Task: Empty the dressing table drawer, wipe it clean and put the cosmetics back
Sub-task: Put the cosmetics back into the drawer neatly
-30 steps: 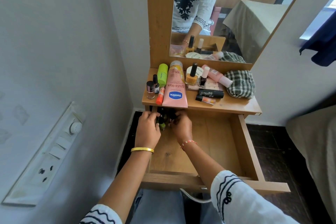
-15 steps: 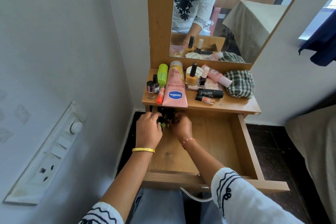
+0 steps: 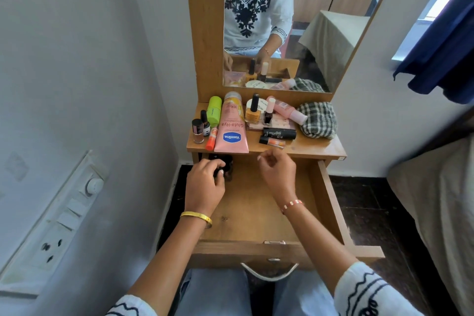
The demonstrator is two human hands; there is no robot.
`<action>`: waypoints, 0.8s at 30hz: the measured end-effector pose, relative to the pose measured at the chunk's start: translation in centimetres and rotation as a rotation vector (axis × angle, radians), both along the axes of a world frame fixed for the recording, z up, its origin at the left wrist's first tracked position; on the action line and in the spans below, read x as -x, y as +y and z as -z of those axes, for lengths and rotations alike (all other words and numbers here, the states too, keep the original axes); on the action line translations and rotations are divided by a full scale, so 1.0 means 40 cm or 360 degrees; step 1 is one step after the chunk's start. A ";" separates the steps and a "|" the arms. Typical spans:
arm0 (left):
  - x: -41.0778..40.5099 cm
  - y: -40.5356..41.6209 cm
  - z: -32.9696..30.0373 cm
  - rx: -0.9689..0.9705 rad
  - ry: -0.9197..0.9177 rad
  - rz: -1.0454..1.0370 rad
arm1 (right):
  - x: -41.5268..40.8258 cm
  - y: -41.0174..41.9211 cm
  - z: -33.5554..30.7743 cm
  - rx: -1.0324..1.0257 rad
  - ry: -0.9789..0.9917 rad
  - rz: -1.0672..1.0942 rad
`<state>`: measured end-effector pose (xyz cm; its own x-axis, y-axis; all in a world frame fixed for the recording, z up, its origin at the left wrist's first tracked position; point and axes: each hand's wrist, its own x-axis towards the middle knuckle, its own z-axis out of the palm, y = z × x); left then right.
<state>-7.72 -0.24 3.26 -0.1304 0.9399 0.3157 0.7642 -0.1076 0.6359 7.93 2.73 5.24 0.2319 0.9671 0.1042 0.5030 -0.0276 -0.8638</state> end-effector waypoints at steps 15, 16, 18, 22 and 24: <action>-0.049 -0.011 -0.011 0.0034 -0.0127 0.0089 | -0.079 0.094 -0.054 -0.0129 -0.0381 0.0194; -0.051 -0.008 -0.010 0.0029 -0.0128 0.0100 | -0.082 0.101 -0.057 -0.0069 -0.0380 0.0171; -0.055 -0.004 -0.010 0.0010 -0.0126 0.0120 | -0.088 0.112 -0.065 0.0030 -0.0384 0.0119; -0.065 0.002 -0.013 0.0003 -0.0132 0.0144 | -0.100 0.116 -0.071 0.0044 -0.0353 0.0114; -0.072 0.001 -0.017 0.0006 -0.0131 0.0151 | -0.106 0.112 -0.071 0.0022 -0.0333 0.0139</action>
<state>-4.83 -0.21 3.96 -0.0660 0.9504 0.3040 0.6960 -0.1744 0.6965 12.17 7.19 8.07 0.2896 0.9460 0.1459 0.6664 -0.0898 -0.7402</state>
